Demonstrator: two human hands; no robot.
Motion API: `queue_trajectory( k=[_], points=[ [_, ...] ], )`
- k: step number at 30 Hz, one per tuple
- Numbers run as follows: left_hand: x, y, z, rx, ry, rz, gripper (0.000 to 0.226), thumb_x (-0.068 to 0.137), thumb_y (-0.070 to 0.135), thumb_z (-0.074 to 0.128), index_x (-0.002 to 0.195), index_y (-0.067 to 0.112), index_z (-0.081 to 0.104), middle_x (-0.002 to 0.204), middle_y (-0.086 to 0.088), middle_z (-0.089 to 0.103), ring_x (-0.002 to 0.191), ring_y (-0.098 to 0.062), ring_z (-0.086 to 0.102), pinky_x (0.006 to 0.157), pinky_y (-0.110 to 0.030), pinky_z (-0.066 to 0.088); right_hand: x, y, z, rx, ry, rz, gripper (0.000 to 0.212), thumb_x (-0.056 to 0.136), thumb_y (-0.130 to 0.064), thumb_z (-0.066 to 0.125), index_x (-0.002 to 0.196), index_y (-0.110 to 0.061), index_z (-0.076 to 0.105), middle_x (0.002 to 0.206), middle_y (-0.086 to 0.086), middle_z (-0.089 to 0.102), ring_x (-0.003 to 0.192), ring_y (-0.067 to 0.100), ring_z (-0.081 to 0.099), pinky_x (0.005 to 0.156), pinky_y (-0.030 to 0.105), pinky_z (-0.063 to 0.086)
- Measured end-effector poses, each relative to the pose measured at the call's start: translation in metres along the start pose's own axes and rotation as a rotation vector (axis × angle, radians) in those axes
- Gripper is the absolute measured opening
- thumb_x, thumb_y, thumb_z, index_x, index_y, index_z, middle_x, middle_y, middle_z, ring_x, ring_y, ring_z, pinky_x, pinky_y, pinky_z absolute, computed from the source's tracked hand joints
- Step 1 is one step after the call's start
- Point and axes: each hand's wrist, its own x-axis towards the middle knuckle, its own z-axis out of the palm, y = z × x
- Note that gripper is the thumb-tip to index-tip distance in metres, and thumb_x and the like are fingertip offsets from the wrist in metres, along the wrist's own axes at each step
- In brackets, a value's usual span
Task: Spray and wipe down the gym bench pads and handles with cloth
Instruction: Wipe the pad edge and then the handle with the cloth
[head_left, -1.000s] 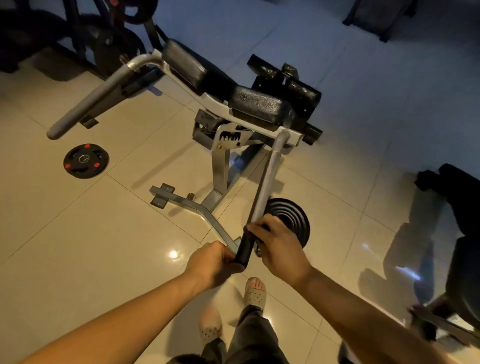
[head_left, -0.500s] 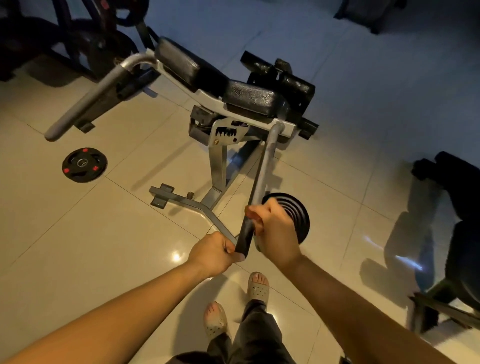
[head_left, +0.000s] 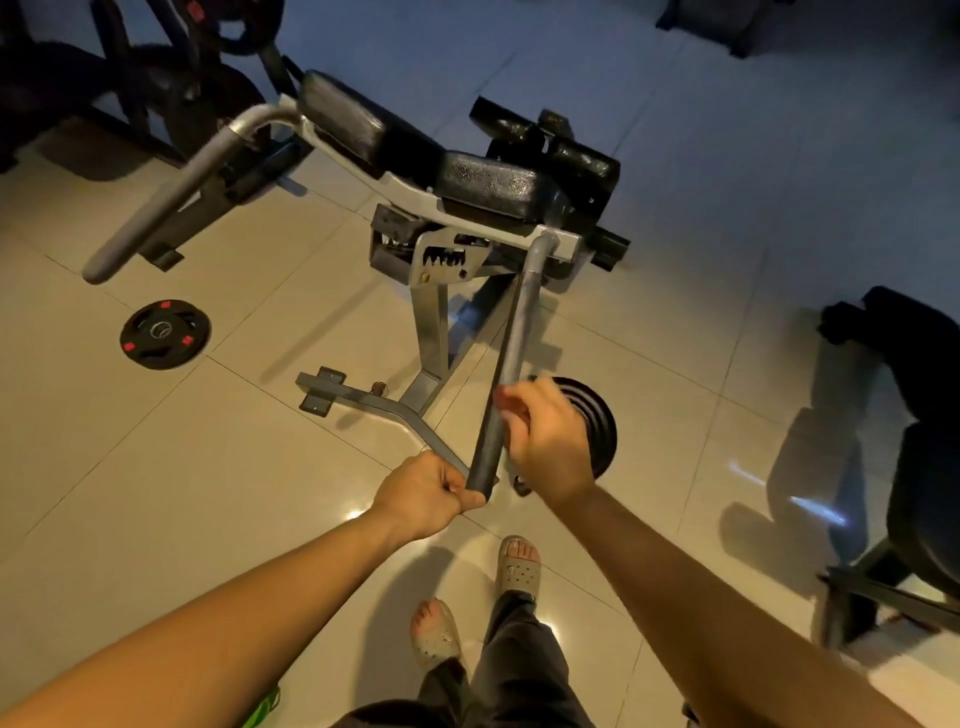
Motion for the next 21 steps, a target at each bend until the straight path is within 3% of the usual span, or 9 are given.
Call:
queue_trajectory(
  k=[3, 6, 8, 10, 14, 15, 17, 19, 21],
  points=[
    [0.000, 0.001, -0.001, -0.035, -0.021, 0.016, 0.035, 0.081, 0.044, 0.083, 0.064, 0.015, 0.073, 0.049, 0.008, 0.049, 0.051, -0.012, 0.044, 0.061, -0.028, 0.042, -0.052, -0.002, -0.003, -0.051, -0.209, -0.078, 0.019, 0.095, -0.014, 0.064, 0.110, -0.025, 0.071, 0.099, -0.002, 0.060, 0.085, 0.017, 0.061, 0.074, 0.037, 0.056],
    [0.003, -0.001, -0.002, -0.041, -0.043, 0.007, 0.037, 0.079, 0.043, 0.085, 0.056, 0.019, 0.070, 0.049, 0.007, 0.050, 0.054, -0.014, 0.047, 0.066, -0.031, 0.046, -0.046, -0.002, -0.010, 0.049, -0.115, 0.099, 0.015, 0.096, -0.016, 0.065, 0.107, -0.021, 0.074, 0.096, -0.005, 0.064, 0.082, 0.009, 0.061, 0.078, 0.032, 0.054],
    [0.004, 0.000, -0.007, -0.038, -0.068, 0.009, 0.036, 0.079, 0.042, 0.085, 0.058, 0.017, 0.071, 0.052, 0.005, 0.054, 0.057, -0.015, 0.051, 0.068, -0.034, 0.049, -0.031, -0.011, -0.026, 0.347, -0.059, 0.429, 0.017, 0.095, -0.009, 0.065, 0.107, -0.017, 0.072, 0.094, -0.005, 0.068, 0.083, 0.006, 0.065, 0.087, 0.038, 0.056],
    [0.002, 0.001, -0.015, -0.033, -0.086, 0.000, 0.030, 0.079, 0.039, 0.086, 0.068, 0.013, 0.077, 0.062, 0.003, 0.064, 0.065, -0.014, 0.058, 0.074, -0.036, 0.053, -0.021, -0.019, -0.048, 0.714, -0.023, 0.651, 0.018, 0.097, -0.001, 0.063, 0.105, -0.016, 0.070, 0.091, 0.002, 0.073, 0.084, 0.018, 0.072, 0.087, 0.045, 0.059],
    [-0.018, 0.007, -0.036, -0.174, -0.032, -0.009, 0.018, 0.078, 0.033, 0.087, 0.065, 0.026, 0.077, 0.071, 0.014, 0.071, 0.080, -0.011, 0.066, 0.088, -0.034, 0.055, -0.012, -0.028, -0.082, 0.960, -0.062, 0.740, 0.021, 0.099, -0.003, 0.059, 0.110, -0.017, 0.070, 0.095, 0.006, 0.076, 0.089, 0.023, 0.073, 0.077, 0.038, 0.060],
    [-0.026, 0.011, -0.043, -0.288, 0.018, 0.022, 0.015, 0.078, 0.037, 0.088, 0.073, 0.027, 0.079, 0.078, 0.012, 0.073, 0.085, -0.011, 0.067, 0.090, -0.034, 0.054, -0.010, -0.028, -0.083, 0.990, -0.085, 0.735, 0.024, 0.099, -0.004, 0.058, 0.114, -0.018, 0.070, 0.100, 0.006, 0.077, 0.096, 0.025, 0.073, 0.077, 0.038, 0.061],
    [-0.043, 0.028, -0.056, -0.506, 0.098, 0.100, 0.031, 0.075, 0.047, 0.088, 0.099, 0.029, 0.079, 0.100, 0.010, 0.075, 0.097, -0.009, 0.068, 0.093, -0.032, 0.053, -0.005, -0.029, -0.083, 1.070, -0.131, 0.731, 0.028, 0.100, -0.006, 0.058, 0.121, -0.020, 0.069, 0.109, 0.007, 0.076, 0.104, 0.027, 0.072, 0.083, 0.042, 0.061],
    [-0.055, 0.047, -0.065, -0.664, 0.047, 0.145, 0.054, 0.070, 0.055, 0.089, 0.118, 0.034, 0.073, 0.114, 0.012, 0.071, 0.105, -0.007, 0.068, 0.097, -0.032, 0.054, -0.001, -0.036, -0.080, 1.132, -0.185, 0.704, 0.029, 0.100, -0.006, 0.056, 0.125, -0.018, 0.067, 0.115, 0.012, 0.074, 0.109, 0.031, 0.071, 0.094, 0.049, 0.058],
    [-0.057, 0.062, -0.070, -0.770, -0.057, 0.143, 0.063, 0.067, 0.056, 0.086, 0.124, 0.035, 0.070, 0.117, 0.011, 0.072, 0.107, -0.010, 0.070, 0.099, -0.036, 0.056, 0.003, -0.045, -0.076, 1.198, -0.210, 0.677, 0.029, 0.100, -0.006, 0.057, 0.126, -0.014, 0.066, 0.116, 0.015, 0.073, 0.112, 0.036, 0.069, 0.100, 0.055, 0.054]
  ],
)
